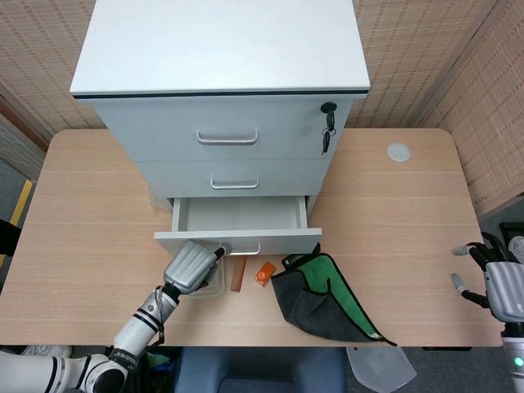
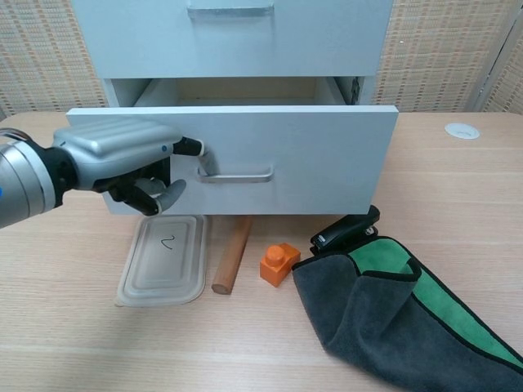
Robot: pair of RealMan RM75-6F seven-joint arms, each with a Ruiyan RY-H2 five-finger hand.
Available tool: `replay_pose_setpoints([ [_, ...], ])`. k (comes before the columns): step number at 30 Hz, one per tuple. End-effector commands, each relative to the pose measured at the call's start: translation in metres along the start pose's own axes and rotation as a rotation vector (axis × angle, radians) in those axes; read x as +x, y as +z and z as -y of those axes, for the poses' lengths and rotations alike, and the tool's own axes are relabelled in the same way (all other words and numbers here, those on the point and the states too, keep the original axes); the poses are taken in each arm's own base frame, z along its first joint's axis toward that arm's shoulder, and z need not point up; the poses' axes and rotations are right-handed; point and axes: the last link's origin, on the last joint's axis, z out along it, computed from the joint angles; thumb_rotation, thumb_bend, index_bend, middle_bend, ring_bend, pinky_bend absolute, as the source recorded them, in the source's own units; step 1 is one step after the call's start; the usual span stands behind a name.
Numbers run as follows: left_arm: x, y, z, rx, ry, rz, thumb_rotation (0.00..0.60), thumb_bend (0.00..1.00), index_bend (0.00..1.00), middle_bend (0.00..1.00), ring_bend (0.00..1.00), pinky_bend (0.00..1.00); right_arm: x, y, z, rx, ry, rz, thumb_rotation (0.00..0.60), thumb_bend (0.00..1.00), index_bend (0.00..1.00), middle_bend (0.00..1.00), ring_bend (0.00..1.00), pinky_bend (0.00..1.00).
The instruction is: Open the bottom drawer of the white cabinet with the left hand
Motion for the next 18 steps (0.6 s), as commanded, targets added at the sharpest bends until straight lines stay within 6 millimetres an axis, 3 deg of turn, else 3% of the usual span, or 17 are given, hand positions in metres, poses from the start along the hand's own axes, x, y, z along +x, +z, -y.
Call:
replay_pose_setpoints([
  [1, 0.0, -0.004, -0.002, -0.005, -0.003, 0.006, 0.6, 0.63, 0.27, 1.0, 1.0, 1.0, -0.001, 0.0, 0.0, -0.001, 0.001, 0.003, 0.6, 0.27, 0.38, 0.33, 0.24, 0.29],
  [18, -0.003, -0.024, -0.02, -0.055, -0.007, 0.032, 0.6, 0.63, 0.27, 1.0, 1.0, 1.0, -0.001, -0.003, -0.004, -0.011, -0.005, 0.008, 0.6, 0.27, 0.38, 0.34, 0.24, 0.29],
])
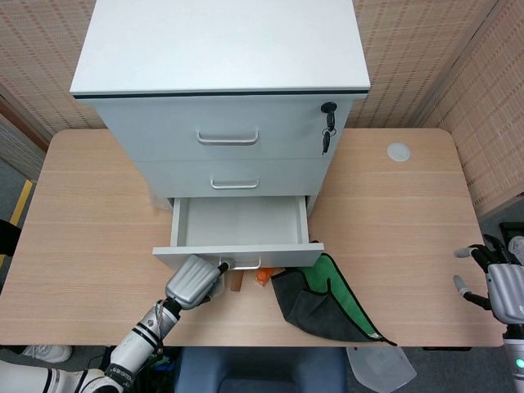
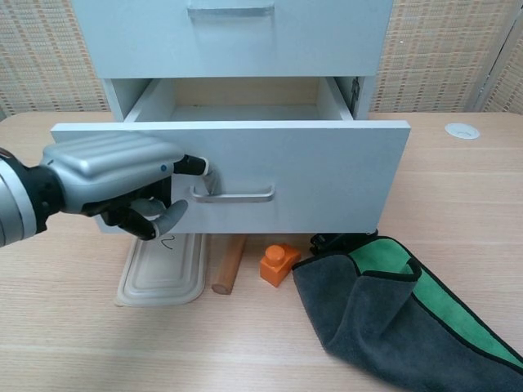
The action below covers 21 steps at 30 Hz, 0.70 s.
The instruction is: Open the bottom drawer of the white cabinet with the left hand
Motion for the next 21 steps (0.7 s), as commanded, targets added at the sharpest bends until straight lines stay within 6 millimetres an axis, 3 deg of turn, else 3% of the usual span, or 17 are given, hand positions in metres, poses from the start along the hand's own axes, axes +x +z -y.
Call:
replay_pose_setpoints([
  [1, -0.001, -0.004, -0.002, -0.006, 0.002, 0.005, 0.6, 0.63, 0.27, 1.0, 1.0, 1.0, 0.0, 0.0, 0.0, 0.0, 0.0, -0.001, 0.6, 0.27, 0.38, 0.34, 0.24, 0.29],
  [14, -0.001, -0.019, -0.013, -0.044, -0.003, 0.01, 0.6, 0.63, 0.27, 1.0, 1.0, 1.0, 0.0, -0.002, -0.001, -0.005, -0.003, 0.002, 0.6, 0.27, 0.38, 0.34, 0.24, 0.29],
  [21, 0.015, -0.031, -0.013, -0.062, -0.018, -0.077, 0.6, 0.63, 0.27, 1.0, 1.0, 1.0, -0.001, -0.002, -0.001, -0.004, -0.001, 0.003, 0.6, 0.27, 0.38, 0.34, 0.24, 0.29],
])
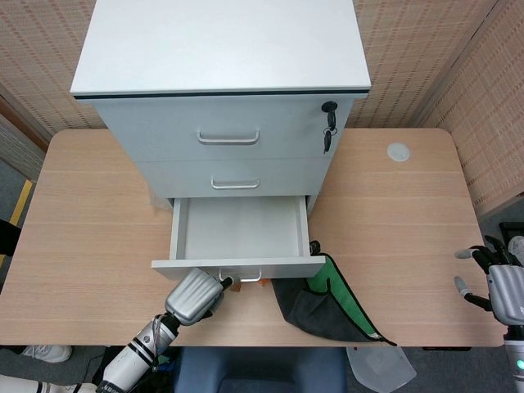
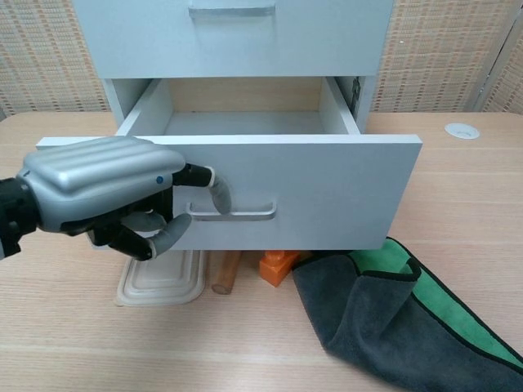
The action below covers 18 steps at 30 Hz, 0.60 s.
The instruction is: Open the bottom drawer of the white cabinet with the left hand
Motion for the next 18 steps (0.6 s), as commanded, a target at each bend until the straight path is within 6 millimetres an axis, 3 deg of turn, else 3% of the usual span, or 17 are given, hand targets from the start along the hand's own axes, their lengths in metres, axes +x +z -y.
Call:
replay_pose_setpoints([
  [1, 0.011, -0.009, 0.001, -0.007, -0.014, -0.056, 0.6, 0.63, 0.27, 1.0, 1.0, 1.0, 0.0, 0.0, 0.0, 0.0, 0.0, 0.001, 0.6, 0.27, 0.38, 0.34, 0.24, 0.29],
  [10, 0.034, -0.027, 0.014, 0.002, -0.07, -0.227, 0.6, 0.63, 0.32, 0.98, 0.98, 1.0, 0.0, 0.002, 0.0, 0.005, 0.003, 0.0, 0.6, 0.27, 0.38, 0.34, 0.24, 0.29],
  [18, 0.048, -0.054, 0.051, 0.103, -0.103, -0.377, 0.6, 0.63, 0.5, 0.97, 0.97, 1.0, -0.002, 0.006, 0.002, 0.015, 0.007, 0.004, 0.6, 0.27, 0.38, 0.34, 0.24, 0.29],
])
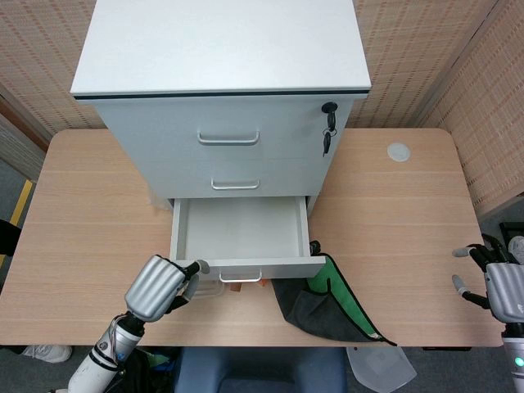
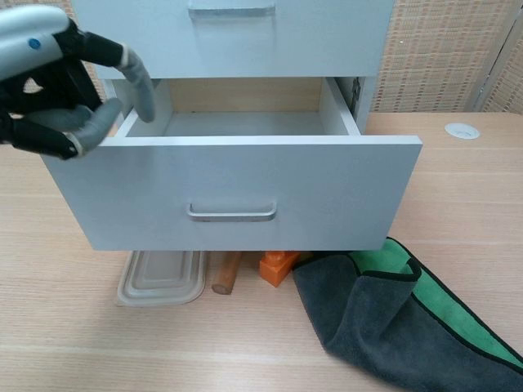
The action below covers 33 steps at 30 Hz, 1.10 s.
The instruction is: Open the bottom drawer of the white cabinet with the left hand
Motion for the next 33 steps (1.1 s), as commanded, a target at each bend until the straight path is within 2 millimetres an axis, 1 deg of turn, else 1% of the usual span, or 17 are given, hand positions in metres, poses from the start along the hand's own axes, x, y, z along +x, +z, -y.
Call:
replay_pose_setpoints([
  [1, 0.01, -0.011, 0.022, 0.063, 0.013, -0.063, 0.6, 0.63, 0.53, 0.97, 0.96, 1.0, 0.0, 0.001, 0.001, 0.003, 0.001, 0.0, 0.6, 0.27, 0.38, 0.34, 0.24, 0.29],
  [7, 0.022, -0.033, 0.065, 0.238, 0.03, -0.129, 0.6, 0.63, 0.68, 0.96, 0.94, 1.0, -0.001, 0.005, 0.001, 0.007, 0.004, 0.003, 0.6, 0.27, 0.38, 0.34, 0.24, 0.29],
  [9, 0.024, -0.043, 0.08, 0.31, 0.041, -0.149, 0.6, 0.63, 0.7, 0.95, 0.93, 1.0, -0.002, 0.006, 0.002, 0.011, 0.006, 0.005, 0.6, 0.27, 0.38, 0.34, 0.24, 0.29],
  [12, 0.024, -0.059, 0.103, 0.41, 0.055, -0.154, 0.6, 0.63, 0.68, 0.93, 0.9, 1.0, -0.002, 0.008, 0.003, 0.016, 0.008, 0.006, 0.6, 0.27, 0.38, 0.34, 0.24, 0.29],
  [14, 0.024, -0.072, 0.118, 0.489, 0.071, -0.139, 0.6, 0.63, 0.67, 0.9, 0.87, 1.0, -0.002, 0.009, 0.004, 0.02, 0.008, 0.008, 0.6, 0.27, 0.38, 0.34, 0.24, 0.29],
  [18, 0.023, -0.097, 0.138, 0.612, 0.111, -0.108, 0.6, 0.63, 0.62, 0.85, 0.79, 0.98, -0.003, 0.011, 0.005, 0.027, 0.011, 0.013, 0.6, 0.27, 0.38, 0.34, 0.24, 0.29],
  [19, 0.022, -0.103, 0.142, 0.636, 0.121, -0.101, 0.6, 0.63, 0.6, 0.83, 0.75, 0.95, -0.004, 0.011, 0.006, 0.028, 0.012, 0.013, 0.6, 0.27, 0.38, 0.34, 0.24, 0.29],
  [23, 0.019, -0.127, 0.155, 0.718, 0.158, -0.074, 0.6, 0.63, 0.51, 0.74, 0.65, 0.79, -0.004, 0.012, 0.008, 0.035, 0.014, 0.017, 0.6, 0.27, 0.38, 0.34, 0.24, 0.29],
  [26, 0.017, -0.139, 0.161, 0.749, 0.177, -0.048, 0.6, 0.62, 0.43, 0.61, 0.56, 0.67, -0.004, 0.013, 0.01, 0.042, 0.015, 0.018, 0.6, 0.27, 0.38, 0.34, 0.24, 0.29],
  [27, 0.016, -0.143, 0.163, 0.76, 0.182, -0.038, 0.6, 0.62, 0.41, 0.58, 0.54, 0.65, -0.004, 0.013, 0.01, 0.043, 0.016, 0.018, 0.6, 0.27, 0.38, 0.34, 0.24, 0.29],
  [29, 0.014, -0.151, 0.166, 0.775, 0.183, -0.016, 0.6, 0.58, 0.34, 0.49, 0.46, 0.56, -0.005, 0.013, 0.011, 0.044, 0.017, 0.021, 0.6, 0.27, 0.38, 0.34, 0.24, 0.29],
  [31, 0.013, -0.156, 0.167, 0.783, 0.186, 0.0, 0.6, 0.52, 0.3, 0.44, 0.42, 0.5, -0.006, 0.013, 0.011, 0.044, 0.018, 0.024, 0.6, 0.27, 0.38, 0.34, 0.24, 0.29],
  [33, 0.011, -0.162, 0.169, 0.793, 0.188, 0.022, 0.6, 0.44, 0.28, 0.41, 0.39, 0.46, -0.006, 0.012, 0.012, 0.046, 0.019, 0.026, 0.6, 0.27, 0.38, 0.34, 0.24, 0.29],
])
